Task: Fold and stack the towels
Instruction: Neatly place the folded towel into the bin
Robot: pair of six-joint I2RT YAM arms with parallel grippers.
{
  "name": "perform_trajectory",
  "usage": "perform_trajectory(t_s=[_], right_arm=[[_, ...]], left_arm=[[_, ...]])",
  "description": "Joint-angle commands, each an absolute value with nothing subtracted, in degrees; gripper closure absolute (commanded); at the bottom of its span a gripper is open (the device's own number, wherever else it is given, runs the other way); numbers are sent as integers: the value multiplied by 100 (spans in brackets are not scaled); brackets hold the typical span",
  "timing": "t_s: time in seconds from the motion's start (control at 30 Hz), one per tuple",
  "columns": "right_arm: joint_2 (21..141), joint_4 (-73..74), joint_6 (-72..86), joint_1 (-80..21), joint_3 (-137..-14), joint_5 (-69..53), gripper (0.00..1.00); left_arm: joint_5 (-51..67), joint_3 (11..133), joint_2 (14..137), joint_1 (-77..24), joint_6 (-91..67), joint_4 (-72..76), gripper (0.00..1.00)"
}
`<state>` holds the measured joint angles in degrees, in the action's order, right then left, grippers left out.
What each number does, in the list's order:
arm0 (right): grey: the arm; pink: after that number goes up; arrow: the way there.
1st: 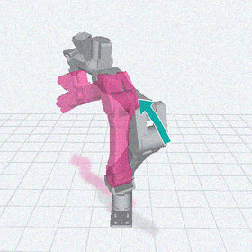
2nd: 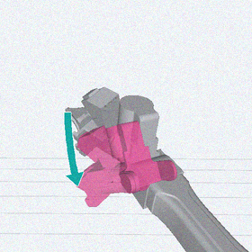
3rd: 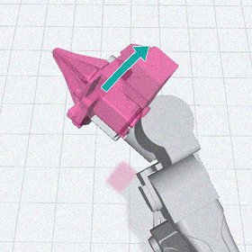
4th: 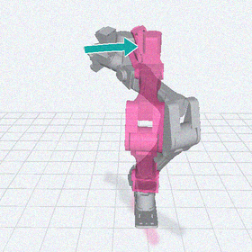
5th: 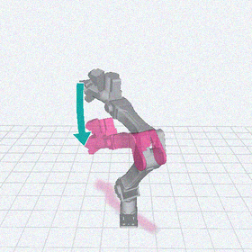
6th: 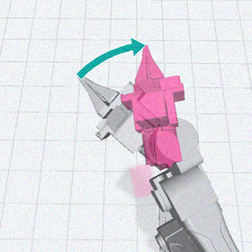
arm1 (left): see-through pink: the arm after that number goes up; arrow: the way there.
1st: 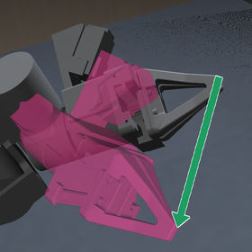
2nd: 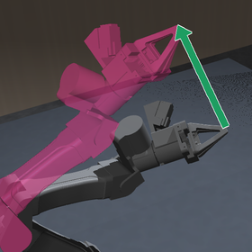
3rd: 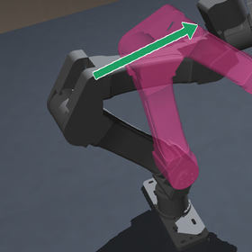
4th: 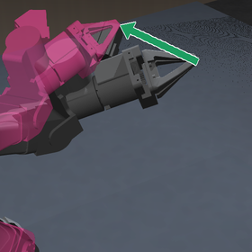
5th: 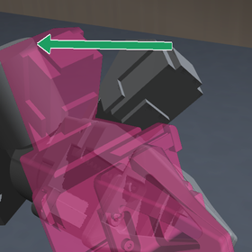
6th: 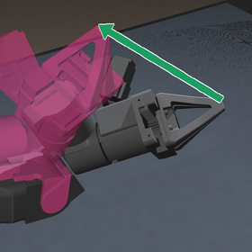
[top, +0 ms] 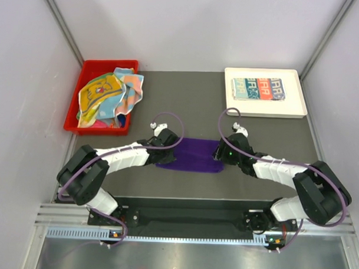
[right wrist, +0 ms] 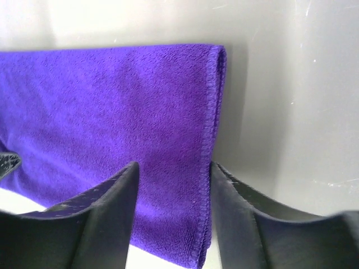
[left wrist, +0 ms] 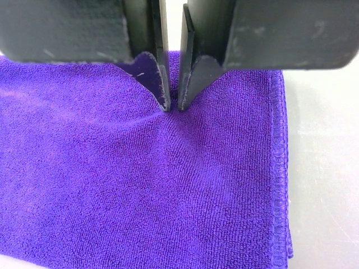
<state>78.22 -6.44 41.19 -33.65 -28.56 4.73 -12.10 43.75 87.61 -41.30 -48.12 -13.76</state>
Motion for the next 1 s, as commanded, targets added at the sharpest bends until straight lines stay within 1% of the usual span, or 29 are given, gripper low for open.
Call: perform_trajectory(t_s=[0.0, 0.1, 0.17, 0.2, 0.33, 0.37, 0.4, 0.5, 0.6, 0.7, 0.77, 0.8, 0.83, 0.87, 0.93, 0.97], right_arm=[[8146, -405, 4289, -3472, -2935, 677, 50], [8402, -106, 4201, -3612, -3277, 852, 56], [8603, 261, 4149, -3744, -3549, 1071, 62], [8665, 368, 4131, -3788, -3620, 1124, 69], [8824, 729, 4035, -3893, -3832, 1423, 80], [8885, 825, 4008, -3920, -3945, 1554, 83], [8912, 1026, 3990, -3963, -4016, 1651, 91], [9035, 1484, 3815, -4165, -4455, 2213, 100], [9281, 2195, 3508, -4280, -5140, 2908, 100], [9702, 2697, 3086, -4280, -5983, 3558, 100], [10229, 3040, 2700, -4272, -6756, 4050, 100], [10422, 3137, 2568, -4245, -7028, 4182, 100], [10624, 3225, 2288, -4176, -7553, 4288, 100], [10983, 3286, 2137, -4140, -7802, 4472, 100], [11301, 3296, 1734, -4026, -8251, 4614, 100], [11607, 3287, 1601, -3982, -8714, 4701, 100]], left_arm=[[-1266, 4192, 8763, -4131, -4816, -1661, 85], [-1231, 4245, 8605, -4131, -4799, -1696, 85], [-1230, 4368, 8351, -4140, -4755, -1819, 84], [-1257, 4438, 8237, -4131, -4737, -2037, 84], [-1494, 5052, 7613, -4140, -4518, -2661, 82], [-1546, 5306, 7368, -4140, -4474, -2759, 82], [-1625, 5430, 7252, -4131, -4430, -2847, 82], [-1853, 5853, 6804, -4122, -4290, -3155, 82], [-2117, 6090, 6347, -4122, -4087, -3269, 79], [-2224, 6214, 6065, -4122, -3964, -3419, 79], [-2101, 6127, 5907, -4122, -3964, -3419, 79], [-2048, 6056, 5854, -4122, -3973, -3384, 80], [-1996, 5882, 5749, -4122, -3973, -3349, 80], [-2030, 5810, 5696, -4122, -3981, -3340, 80], [-2065, 5635, 5625, -4122, -3973, -3375, 80], [-2013, 5590, 5564, -4122, -3981, -3358, 80]])
